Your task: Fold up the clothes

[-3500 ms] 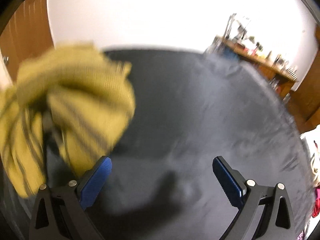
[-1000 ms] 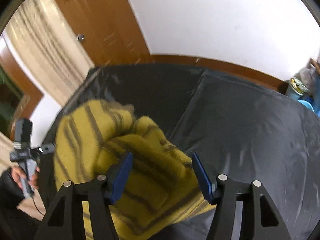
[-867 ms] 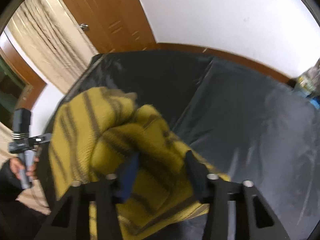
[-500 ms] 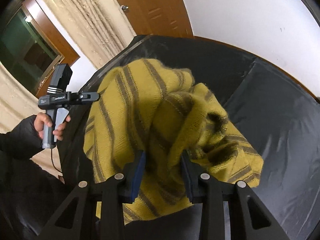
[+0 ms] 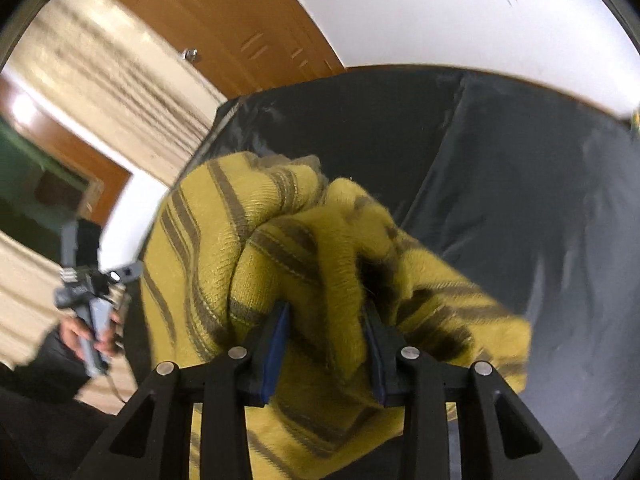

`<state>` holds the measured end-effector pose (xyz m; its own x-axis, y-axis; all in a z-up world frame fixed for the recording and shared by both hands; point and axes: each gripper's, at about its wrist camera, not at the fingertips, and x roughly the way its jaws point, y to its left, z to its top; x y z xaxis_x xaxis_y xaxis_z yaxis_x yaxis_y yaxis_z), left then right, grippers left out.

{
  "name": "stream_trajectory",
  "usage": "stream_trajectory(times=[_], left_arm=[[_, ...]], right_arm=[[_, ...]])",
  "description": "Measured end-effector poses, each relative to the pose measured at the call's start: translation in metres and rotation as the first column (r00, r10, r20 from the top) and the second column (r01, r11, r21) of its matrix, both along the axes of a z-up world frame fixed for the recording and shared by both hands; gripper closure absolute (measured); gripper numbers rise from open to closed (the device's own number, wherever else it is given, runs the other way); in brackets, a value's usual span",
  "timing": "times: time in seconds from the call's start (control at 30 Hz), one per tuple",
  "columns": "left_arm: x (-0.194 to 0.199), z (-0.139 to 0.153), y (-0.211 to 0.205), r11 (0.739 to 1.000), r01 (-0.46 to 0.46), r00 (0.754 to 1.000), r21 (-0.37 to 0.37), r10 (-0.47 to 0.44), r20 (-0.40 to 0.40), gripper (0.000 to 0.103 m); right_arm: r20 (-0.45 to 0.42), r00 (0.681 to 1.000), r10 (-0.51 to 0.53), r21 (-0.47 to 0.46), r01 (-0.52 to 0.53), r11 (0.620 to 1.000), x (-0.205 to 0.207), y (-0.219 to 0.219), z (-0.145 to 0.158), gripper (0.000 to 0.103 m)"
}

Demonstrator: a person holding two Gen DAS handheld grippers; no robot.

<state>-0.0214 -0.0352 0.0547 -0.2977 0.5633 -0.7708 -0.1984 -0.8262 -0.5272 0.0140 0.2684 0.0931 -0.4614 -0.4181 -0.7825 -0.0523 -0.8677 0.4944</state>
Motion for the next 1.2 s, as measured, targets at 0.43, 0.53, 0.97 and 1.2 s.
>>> stream_trajectory(times=[0.43, 0.53, 0.97, 1.2], left_arm=[[0.002, 0.006, 0.001, 1.000, 0.000, 1.000, 0.003, 0.000, -0.022, 0.000], [0.003, 0.008, 0.004, 1.000, 0.010, 1.000, 0.003, -0.010, -0.027, 0.000], [0.013, 0.013, -0.006, 1.000, -0.014, 0.999, 0.004, 0.014, -0.030, 0.000], [0.015, 0.018, -0.012, 0.999, -0.031, 0.999, 0.015, 0.032, -0.038, 0.000]], right_arm=[[-0.095, 0.980, 0.172, -0.034, -0.176, 0.984, 0.063, -0.092, 0.031, 0.073], [-0.075, 0.982, 0.173, 0.026, -0.172, 0.985, 0.071, -0.105, 0.022, 0.073], [-0.008, 1.000, -0.015, -0.123, 0.014, 0.992, 0.056, -0.080, -0.018, 0.073], [-0.193, 0.980, 0.039, -0.327, -0.101, 0.940, 0.074, -0.103, 0.023, 0.076]])
